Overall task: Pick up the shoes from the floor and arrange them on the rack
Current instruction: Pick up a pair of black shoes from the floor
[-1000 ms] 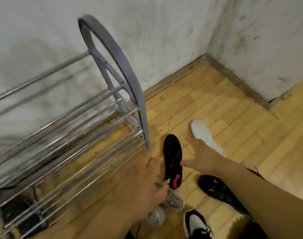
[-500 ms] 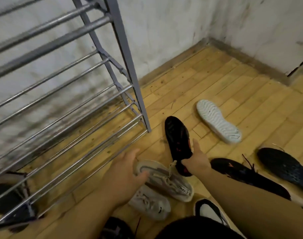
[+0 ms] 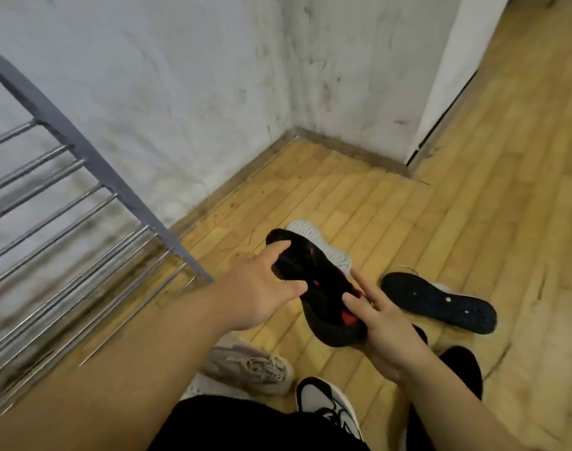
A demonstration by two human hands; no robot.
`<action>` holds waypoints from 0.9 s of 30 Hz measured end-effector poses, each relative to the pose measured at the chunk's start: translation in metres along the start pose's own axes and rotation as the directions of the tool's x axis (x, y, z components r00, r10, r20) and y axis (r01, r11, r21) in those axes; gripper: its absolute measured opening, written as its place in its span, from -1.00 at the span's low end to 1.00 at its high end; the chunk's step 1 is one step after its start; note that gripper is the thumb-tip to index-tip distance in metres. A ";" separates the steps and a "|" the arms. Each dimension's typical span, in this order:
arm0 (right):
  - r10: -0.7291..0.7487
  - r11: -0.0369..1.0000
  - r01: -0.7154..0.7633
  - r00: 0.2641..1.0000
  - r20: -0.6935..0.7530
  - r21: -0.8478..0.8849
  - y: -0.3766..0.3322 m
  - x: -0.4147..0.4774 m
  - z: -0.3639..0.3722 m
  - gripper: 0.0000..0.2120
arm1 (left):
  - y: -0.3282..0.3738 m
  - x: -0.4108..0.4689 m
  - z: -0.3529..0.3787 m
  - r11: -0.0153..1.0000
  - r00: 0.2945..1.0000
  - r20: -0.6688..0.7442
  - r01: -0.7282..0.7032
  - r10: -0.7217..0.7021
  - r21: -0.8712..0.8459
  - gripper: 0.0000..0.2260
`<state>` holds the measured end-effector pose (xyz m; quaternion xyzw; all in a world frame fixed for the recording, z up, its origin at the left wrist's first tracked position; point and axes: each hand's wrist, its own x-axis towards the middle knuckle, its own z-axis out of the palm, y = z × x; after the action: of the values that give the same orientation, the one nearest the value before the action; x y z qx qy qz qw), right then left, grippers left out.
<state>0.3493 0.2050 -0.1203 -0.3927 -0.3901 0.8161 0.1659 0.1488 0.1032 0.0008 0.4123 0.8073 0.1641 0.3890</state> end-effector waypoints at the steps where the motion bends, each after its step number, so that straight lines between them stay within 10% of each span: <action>1: -0.032 0.999 0.031 0.999 0.027 0.039 -0.006 -0.007 -0.006 -0.29 | 0.010 0.001 0.011 0.996 0.999 0.014 0.031 -0.030 -0.080 -0.27; 13: -0.143 0.932 0.196 0.972 0.186 -0.305 -0.034 -0.029 -0.041 -0.31 | 0.036 0.013 0.063 0.847 0.990 0.095 0.138 -0.103 -0.514 -0.31; 20: -0.094 0.806 0.015 0.990 -0.102 -0.592 -0.019 0.036 -0.060 -0.29 | 0.003 0.028 0.036 0.852 0.958 0.063 0.277 -0.279 -0.445 -0.29; 27: 0.040 0.892 0.025 0.990 0.135 -0.452 -0.008 0.042 0.007 -0.37 | -0.022 0.021 0.010 0.858 0.949 0.015 0.292 -0.315 -0.423 -0.29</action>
<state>0.3167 0.2312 -0.1332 -0.3634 -0.5784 0.7293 0.0388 0.1375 0.1064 -0.0289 0.1818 0.8181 0.2819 0.4671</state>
